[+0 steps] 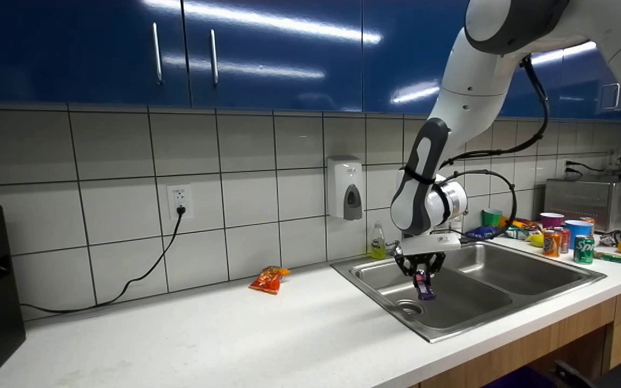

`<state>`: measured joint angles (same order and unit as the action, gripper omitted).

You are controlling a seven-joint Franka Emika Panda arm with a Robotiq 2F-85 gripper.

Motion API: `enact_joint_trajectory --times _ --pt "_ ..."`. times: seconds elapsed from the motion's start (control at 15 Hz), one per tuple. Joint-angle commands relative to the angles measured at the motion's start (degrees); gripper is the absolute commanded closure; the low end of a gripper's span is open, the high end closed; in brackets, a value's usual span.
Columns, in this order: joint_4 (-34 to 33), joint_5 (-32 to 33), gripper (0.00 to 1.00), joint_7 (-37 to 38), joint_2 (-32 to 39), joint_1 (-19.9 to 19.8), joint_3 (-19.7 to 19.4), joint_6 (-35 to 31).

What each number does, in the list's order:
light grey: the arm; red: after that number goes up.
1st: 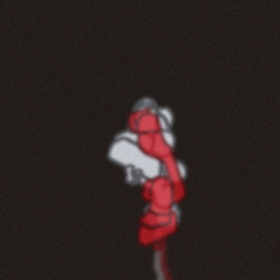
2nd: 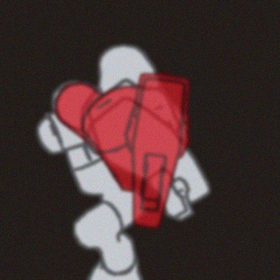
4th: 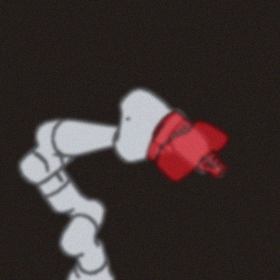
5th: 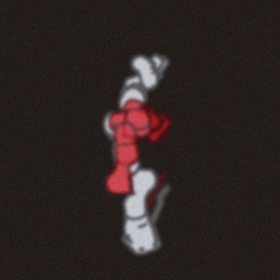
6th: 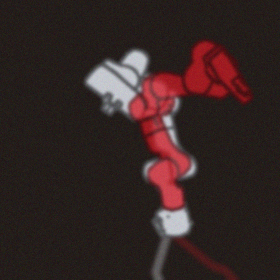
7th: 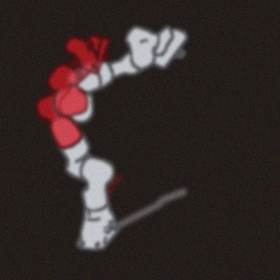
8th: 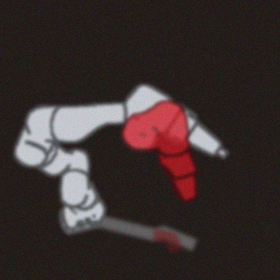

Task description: Remove the packet from the sink

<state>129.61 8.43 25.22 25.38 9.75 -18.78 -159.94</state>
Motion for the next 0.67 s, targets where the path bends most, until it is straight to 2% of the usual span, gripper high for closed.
enact_joint_trajectory --times 0.0,0.6 --pt "2.0 3.0 0.89 -0.4 -2.1 1.7 0.2 0.0" --pt "3.0 5.7 0.89 -1.1 -2.2 4.9 2.4 0.3"
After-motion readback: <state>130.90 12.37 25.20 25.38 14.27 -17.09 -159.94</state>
